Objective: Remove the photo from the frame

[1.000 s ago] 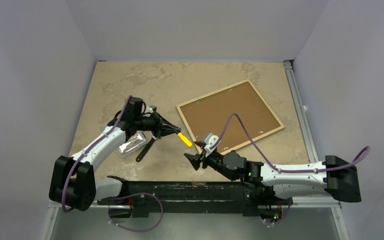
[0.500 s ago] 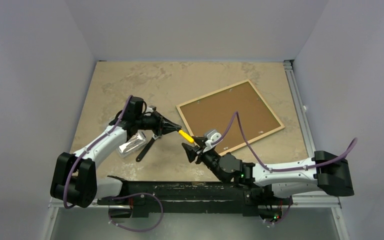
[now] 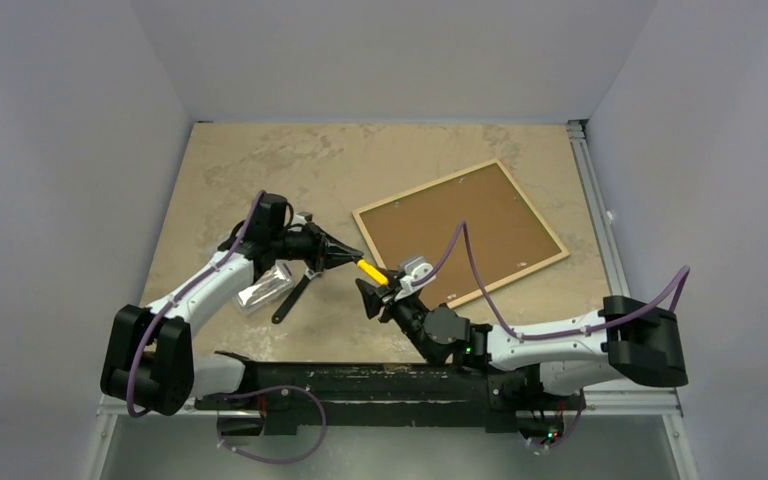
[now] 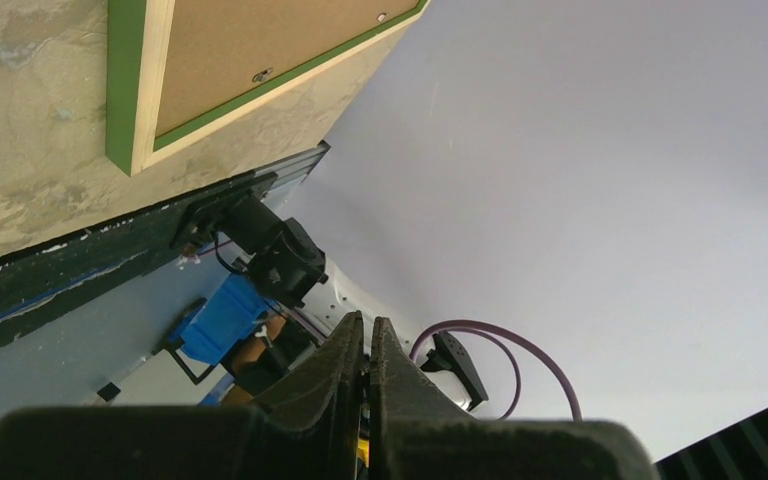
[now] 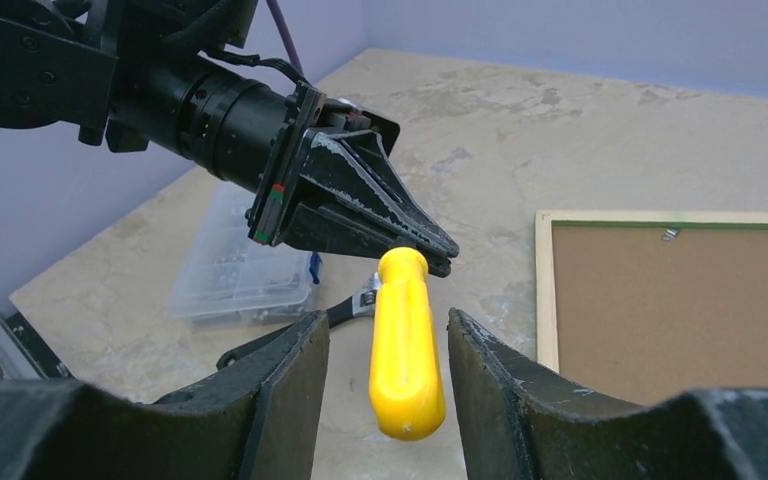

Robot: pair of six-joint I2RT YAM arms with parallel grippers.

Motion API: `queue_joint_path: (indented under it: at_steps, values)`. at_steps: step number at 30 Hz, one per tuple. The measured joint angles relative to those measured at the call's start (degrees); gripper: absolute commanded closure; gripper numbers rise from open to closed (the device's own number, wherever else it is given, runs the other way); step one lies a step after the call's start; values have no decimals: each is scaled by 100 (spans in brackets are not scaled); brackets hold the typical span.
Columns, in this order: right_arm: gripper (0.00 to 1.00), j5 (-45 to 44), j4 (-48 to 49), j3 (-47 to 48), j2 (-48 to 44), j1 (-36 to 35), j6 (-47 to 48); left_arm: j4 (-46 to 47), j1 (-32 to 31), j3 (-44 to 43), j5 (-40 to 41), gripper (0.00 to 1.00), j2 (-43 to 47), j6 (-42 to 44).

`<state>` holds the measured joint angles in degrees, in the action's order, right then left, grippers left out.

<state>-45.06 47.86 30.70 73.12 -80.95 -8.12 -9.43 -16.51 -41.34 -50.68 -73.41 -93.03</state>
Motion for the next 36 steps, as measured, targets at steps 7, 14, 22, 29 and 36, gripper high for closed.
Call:
queue_joint_path:
  at_steps: [7,14,22,29,36]
  values:
    - [61,-83,153,129,181,0,24,-2,0,0,0,100,0,0]
    - [67,-201,153,232,302,24,66,-2,0,0,2,100,0,2]
    - [87,-247,72,326,337,136,61,-7,-74,0,35,100,0,2]
    - [100,-225,-345,487,339,227,-20,-17,-118,0,249,100,0,-48]
    - [100,-341,-1176,748,297,247,-407,-153,-166,-68,409,36,-44,348]
